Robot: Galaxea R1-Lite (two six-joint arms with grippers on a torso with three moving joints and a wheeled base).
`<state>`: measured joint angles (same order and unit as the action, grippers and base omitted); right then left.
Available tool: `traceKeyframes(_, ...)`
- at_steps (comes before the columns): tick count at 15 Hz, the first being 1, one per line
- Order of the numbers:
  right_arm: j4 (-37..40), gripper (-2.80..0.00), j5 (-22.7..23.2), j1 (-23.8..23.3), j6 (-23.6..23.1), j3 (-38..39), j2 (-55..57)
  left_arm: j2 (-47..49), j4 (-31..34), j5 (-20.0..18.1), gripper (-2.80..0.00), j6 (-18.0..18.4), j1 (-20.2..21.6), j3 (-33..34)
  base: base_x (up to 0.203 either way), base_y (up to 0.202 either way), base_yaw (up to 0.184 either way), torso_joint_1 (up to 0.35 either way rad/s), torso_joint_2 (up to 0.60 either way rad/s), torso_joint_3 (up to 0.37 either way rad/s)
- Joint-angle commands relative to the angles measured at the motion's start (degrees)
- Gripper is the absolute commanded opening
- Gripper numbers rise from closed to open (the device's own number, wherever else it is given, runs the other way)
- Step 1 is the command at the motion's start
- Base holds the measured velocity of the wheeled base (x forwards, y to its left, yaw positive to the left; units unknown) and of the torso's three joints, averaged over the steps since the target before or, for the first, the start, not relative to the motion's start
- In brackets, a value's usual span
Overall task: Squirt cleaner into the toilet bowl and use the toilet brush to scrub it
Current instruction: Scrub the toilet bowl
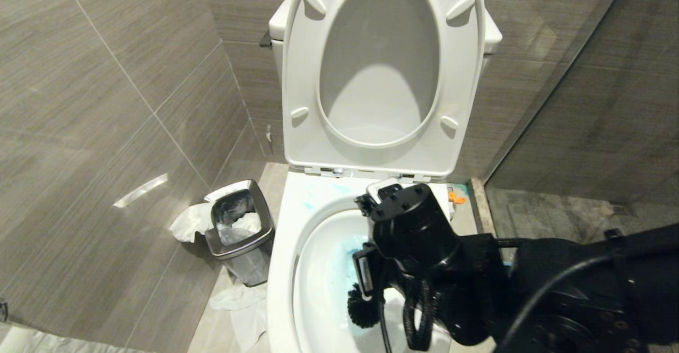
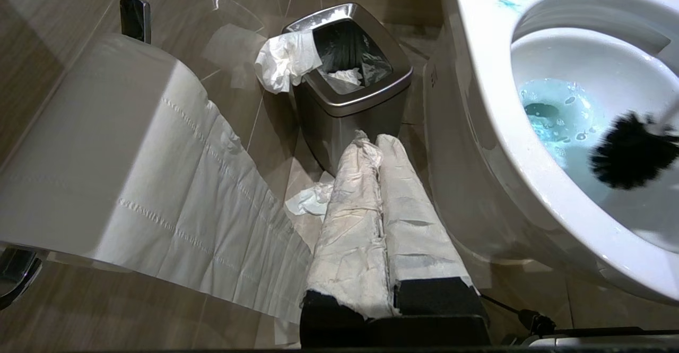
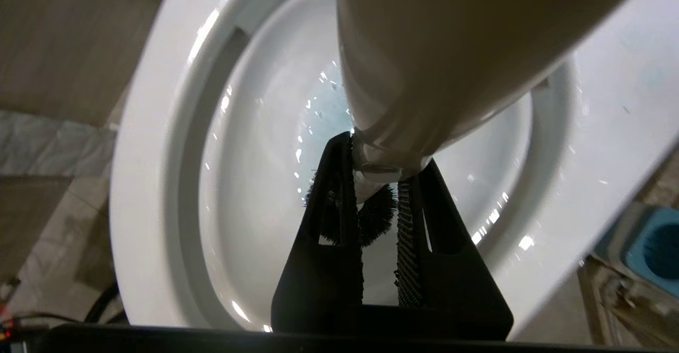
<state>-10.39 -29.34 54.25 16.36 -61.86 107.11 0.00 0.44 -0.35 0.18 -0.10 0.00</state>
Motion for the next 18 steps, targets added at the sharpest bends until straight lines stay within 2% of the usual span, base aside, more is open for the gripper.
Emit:
traceKeyframes(1,-0.3,-2.80,-0.1,-2.0,0.3,8.0,-9.5,0.1,0.0,0.0,-2.80,0.1,0.0,0.2,0.000,0.000,0.000,0.000,0.00,0.000)
traceKeyframes(4,-0.5,-2.80,0.0,-6.7,0.4,9.0,-10.2,0.1,0.0,0.0,-2.80,0.1,0.0,0.2,0.000,0.000,0.000,0.000,0.00,0.000)
traceKeyframes(8,-3.5,-2.80,0.1,-11.0,-0.1,5.5,-4.0,0.1,0.0,0.0,-2.80,0.0,0.0,0.2,0.000,0.000,0.000,0.000,0.00,0.000)
traceKeyframes(10,-5.2,-2.80,0.0,-12.3,-0.6,0.2,1.6,0.1,0.0,0.0,-2.80,0.1,0.0,0.1,0.000,0.000,0.000,0.000,0.00,0.000)
traceKeyframes(13,-5.9,-2.80,-0.3,-13.2,-1.6,-12.0,10.4,0.1,0.0,0.0,-2.80,0.0,0.0,0.2,0.000,0.000,0.000,0.000,0.00,0.000)
traceKeyframes(18,-2.5,-2.80,-0.1,-12.7,-2.9,-28.3,19.9,0.1,0.0,0.0,-2.80,0.0,0.0,0.2,0.000,0.000,0.000,0.000,0.00,0.000)
